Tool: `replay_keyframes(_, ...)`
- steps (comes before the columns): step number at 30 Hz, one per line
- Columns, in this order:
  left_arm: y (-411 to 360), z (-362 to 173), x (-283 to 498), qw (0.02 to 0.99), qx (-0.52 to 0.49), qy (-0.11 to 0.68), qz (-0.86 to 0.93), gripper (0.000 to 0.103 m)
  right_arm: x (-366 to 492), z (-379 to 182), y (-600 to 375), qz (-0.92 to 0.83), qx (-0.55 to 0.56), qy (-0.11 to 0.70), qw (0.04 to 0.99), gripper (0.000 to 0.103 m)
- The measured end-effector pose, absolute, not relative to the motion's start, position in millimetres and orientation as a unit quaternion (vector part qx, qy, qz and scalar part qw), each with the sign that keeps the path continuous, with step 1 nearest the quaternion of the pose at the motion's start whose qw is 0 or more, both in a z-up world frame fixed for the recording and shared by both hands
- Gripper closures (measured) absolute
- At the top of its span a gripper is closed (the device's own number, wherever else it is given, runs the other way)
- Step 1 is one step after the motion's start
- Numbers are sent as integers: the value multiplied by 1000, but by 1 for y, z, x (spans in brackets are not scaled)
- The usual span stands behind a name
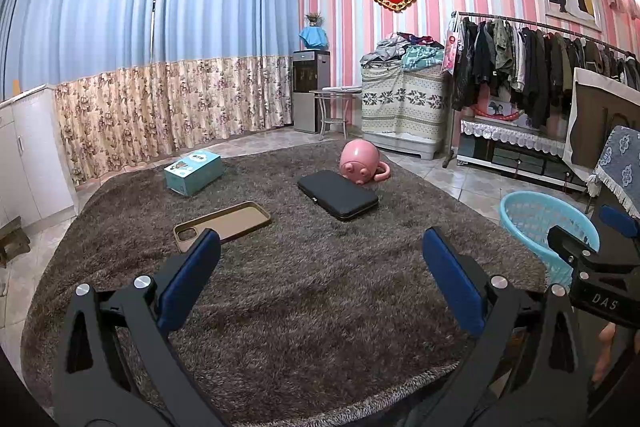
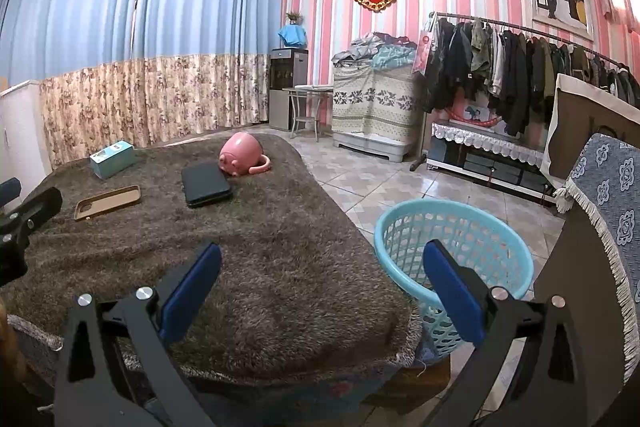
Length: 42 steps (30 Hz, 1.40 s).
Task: Collect trash
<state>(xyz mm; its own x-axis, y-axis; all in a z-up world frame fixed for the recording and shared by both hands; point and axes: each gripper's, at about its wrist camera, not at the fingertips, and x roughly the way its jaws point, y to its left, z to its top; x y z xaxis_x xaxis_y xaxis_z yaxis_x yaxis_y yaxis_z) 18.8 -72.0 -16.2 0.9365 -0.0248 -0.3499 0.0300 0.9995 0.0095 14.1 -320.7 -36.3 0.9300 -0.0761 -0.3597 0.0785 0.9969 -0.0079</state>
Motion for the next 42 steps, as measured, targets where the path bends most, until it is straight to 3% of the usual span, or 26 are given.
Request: replay_keyframes(42, -73, -18, 18, 984, 7, 177, -14, 5, 13, -36, -325, -39, 2, 184, 982, 4)
